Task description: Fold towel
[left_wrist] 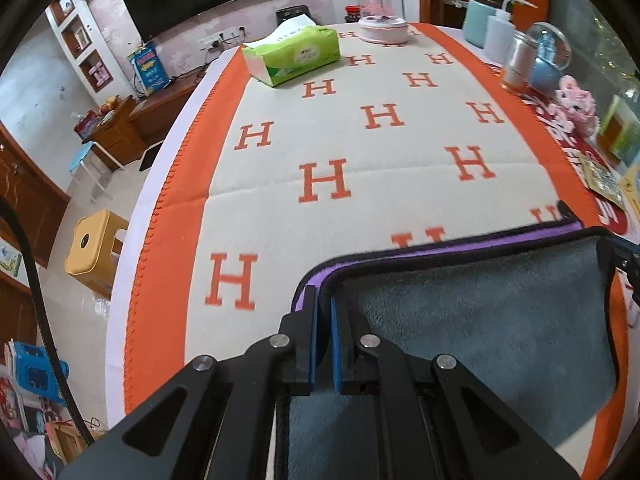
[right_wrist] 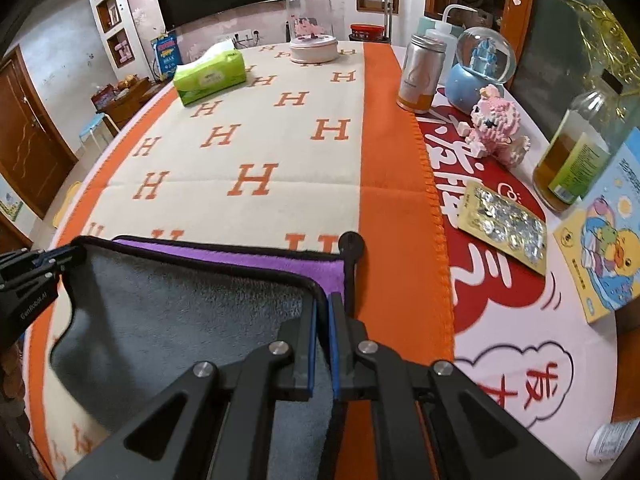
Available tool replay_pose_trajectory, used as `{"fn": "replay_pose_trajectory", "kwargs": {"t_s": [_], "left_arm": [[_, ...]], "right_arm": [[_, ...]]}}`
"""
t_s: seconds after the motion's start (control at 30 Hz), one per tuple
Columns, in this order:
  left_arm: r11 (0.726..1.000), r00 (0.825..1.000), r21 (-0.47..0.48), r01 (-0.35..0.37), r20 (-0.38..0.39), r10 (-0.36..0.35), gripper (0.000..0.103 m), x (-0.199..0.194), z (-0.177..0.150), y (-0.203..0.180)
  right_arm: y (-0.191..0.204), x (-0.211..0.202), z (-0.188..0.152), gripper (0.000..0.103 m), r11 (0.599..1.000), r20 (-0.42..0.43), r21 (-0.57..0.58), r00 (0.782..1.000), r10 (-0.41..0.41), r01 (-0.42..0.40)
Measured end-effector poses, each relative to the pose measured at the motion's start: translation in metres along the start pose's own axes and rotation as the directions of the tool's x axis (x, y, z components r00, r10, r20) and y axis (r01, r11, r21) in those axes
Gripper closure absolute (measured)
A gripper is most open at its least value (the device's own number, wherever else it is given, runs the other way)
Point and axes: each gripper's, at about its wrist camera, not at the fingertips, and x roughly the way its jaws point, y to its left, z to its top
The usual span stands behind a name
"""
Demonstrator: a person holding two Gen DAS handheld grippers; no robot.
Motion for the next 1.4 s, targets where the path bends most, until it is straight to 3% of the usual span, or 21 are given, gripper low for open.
{"fn": "replay_pose_trajectory", "kwargs": {"t_s": [0.27,0.43,0.63,0.8,1.03,1.17,1.27,1.37,1.4], "left_arm": [[0.999,0.999,-0.029,-0.035,-0.015,0.035,0.099,0.026,0.001,-0.003],[0.997,0.999,-0.052,-0.048,-0.008,0.048,0.091,0.029,0.002,-0.001],[0.992,0.995,-0.084,-0.089,0.031,0.092,0.046,0.018,0.000,0.005],[0.990,0.989,-0.087,-0.113,0.086,0.120,0.015,-0.013,-0.005,0.005],[0.994,0.990,-0.087,-0.060,0.124,0.071,0.014,-0.077,-0.028,0.009],[0.992,0.991,-0.120,-0.032,0.123,0.047,0.014,-0.113,-0.048,0.017],[0.991,0.991,-0.131,-0.004,0.135,0.022,0.014,-0.141,-0.063,0.022],[0.989,0.987,-0.146,0.032,0.158,-0.008,0.001,-0.174,-0.082,0.027],[0.988,0.986,-0.149,0.043,0.167,-0.018,0.001,-0.184,-0.089,0.027]], "right_arm": [[0.005,0.029,0.010,0.098,0.999,-0.003,-0.026,0.999,-0.038,0.038],[0.006,0.033,0.007,0.092,0.997,-0.008,-0.038,0.998,-0.065,0.064],[0.001,0.018,0.000,0.072,0.996,0.017,-0.027,0.996,-0.087,0.087],[0.002,-0.007,-0.011,0.071,0.997,0.040,-0.030,0.997,-0.072,0.073],[0.020,-0.059,-0.030,0.071,1.000,0.076,-0.028,0.997,-0.012,0.014],[0.032,-0.094,-0.042,0.056,1.000,0.107,-0.013,0.994,0.000,0.001],[0.041,-0.123,-0.052,0.052,1.000,0.129,-0.009,0.992,0.010,-0.009],[0.050,-0.151,-0.064,0.051,1.000,0.143,-0.004,0.990,0.016,-0.016],[0.053,-0.160,-0.068,0.050,1.000,0.149,-0.001,0.989,0.016,-0.016]]}}
